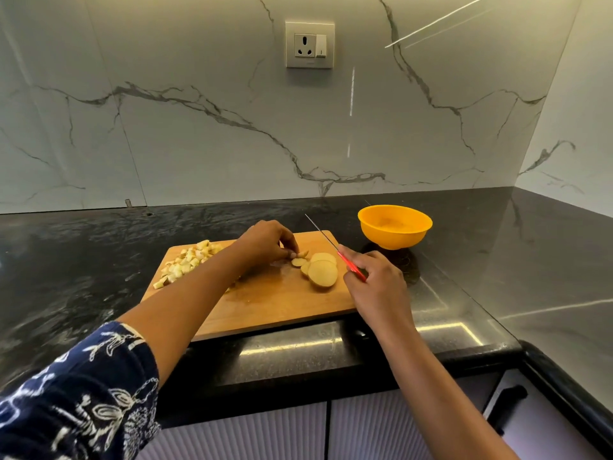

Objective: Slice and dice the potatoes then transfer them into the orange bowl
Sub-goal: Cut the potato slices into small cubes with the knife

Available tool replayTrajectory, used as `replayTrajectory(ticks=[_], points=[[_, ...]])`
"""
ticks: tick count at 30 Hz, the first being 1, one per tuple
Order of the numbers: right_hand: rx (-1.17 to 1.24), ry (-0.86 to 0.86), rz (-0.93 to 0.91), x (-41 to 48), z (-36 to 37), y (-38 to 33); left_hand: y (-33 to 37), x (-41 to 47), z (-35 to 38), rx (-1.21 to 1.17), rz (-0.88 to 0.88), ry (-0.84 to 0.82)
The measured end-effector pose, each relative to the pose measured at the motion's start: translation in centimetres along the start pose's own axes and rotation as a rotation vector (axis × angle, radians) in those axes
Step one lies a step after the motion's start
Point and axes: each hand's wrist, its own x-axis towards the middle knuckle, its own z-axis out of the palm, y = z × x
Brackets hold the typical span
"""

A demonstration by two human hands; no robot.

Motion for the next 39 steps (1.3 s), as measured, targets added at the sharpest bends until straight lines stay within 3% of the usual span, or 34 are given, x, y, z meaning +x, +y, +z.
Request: replayTrajectory(ticks=[9, 17, 26, 33, 39], points=[[-0.064, -0.019, -0.012, -0.4, -0.3, -0.3, 0.5, 0.1, -0.3, 0.043, 0.114, -0.070], [-0.084, -0.021, -0.011, -0.4, -0.2, -0.4, -0.1, 0.0, -0.2, 0.065, 0.135, -0.023], [-0.084, -0.025, -0.009, -0.4, -0.2, -0.4, 0.2, 0.6, -0.4, 0.047, 0.081, -0.049], [-0.084, -0.030, -0.009, -0.6, -0.3, -0.6, 0.0, -1.2, -1.1, 0.020, 0.012, 0.106], [-0.133, -0.039, -0.057, -1.5, -0.4, -1.8, -0.6, -5.8, -2.1, 0.053, -0.036, 0.046]])
